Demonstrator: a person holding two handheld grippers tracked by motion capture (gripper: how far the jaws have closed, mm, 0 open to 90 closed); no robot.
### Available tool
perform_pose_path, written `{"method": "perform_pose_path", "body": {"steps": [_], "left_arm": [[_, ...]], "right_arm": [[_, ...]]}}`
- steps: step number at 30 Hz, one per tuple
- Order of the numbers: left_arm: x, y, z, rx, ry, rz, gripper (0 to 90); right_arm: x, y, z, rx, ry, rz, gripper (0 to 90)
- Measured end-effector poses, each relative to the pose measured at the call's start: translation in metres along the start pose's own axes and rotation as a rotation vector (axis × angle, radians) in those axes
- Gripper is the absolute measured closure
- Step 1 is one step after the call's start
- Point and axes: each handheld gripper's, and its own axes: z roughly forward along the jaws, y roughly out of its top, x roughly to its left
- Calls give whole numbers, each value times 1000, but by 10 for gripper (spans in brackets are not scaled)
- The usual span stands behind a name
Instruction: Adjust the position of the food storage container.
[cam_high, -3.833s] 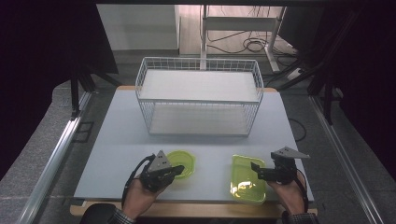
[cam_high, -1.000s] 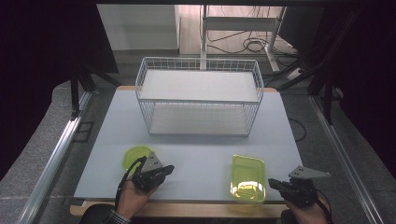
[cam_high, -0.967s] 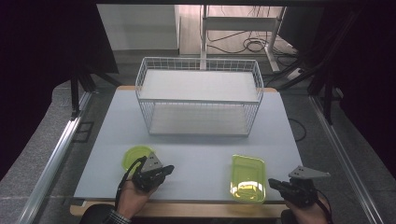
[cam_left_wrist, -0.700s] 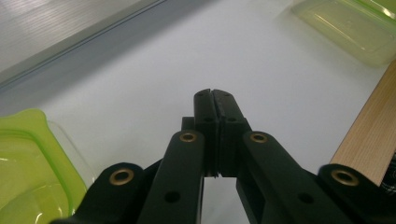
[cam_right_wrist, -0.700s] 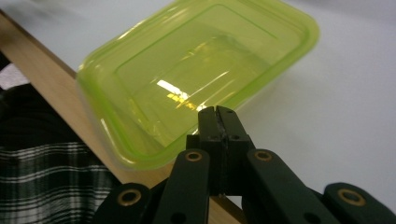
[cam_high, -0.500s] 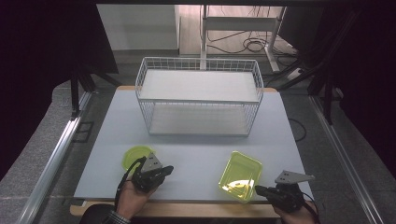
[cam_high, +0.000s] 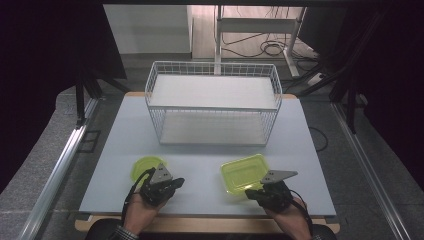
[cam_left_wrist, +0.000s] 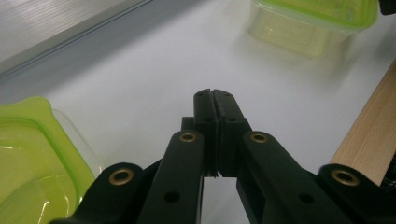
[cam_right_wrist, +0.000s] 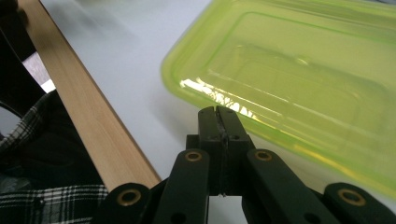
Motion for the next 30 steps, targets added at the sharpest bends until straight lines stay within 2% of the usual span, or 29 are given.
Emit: {"method": "perform_pose_path", "body": {"steps": [1, 3, 5, 7, 9, 12, 14, 17, 24, 30], "left_arm": [[1, 0, 0, 3, -1, 0, 899], [1, -1, 1, 7, -1, -1, 899], [1, -1, 2, 11, -2, 1, 899], [1, -1, 2, 13, 0, 7, 899], [2, -1, 2, 14, 0, 4, 899], [3, -2, 3, 20, 2, 1, 896], [4, -3, 4, 22, 2, 1, 895], [3, -3, 5, 26, -1, 1, 893], [3, -4, 6, 39, 0, 9, 887], [7, -6, 2, 40, 4, 9, 877]], "right_arm": [[-2, 8, -2, -9, -14, -4, 892], [-6, 12, -5, -14, -25, 7, 892], [-20, 20, -12, -27, -95, 27, 892], [-39, 24, -19, -47, -196, 43, 892], [-57, 24, -23, -46, -277, 86, 892], [-75, 18, -18, -8, -328, 130, 892], [-80, 13, -13, 5, -328, 157, 893], [-77, 12, -9, -3, -294, 167, 893], [-57, 20, 8, -1, -220, 124, 893], [-38, 24, 19, -1, -175, 85, 892]]}}
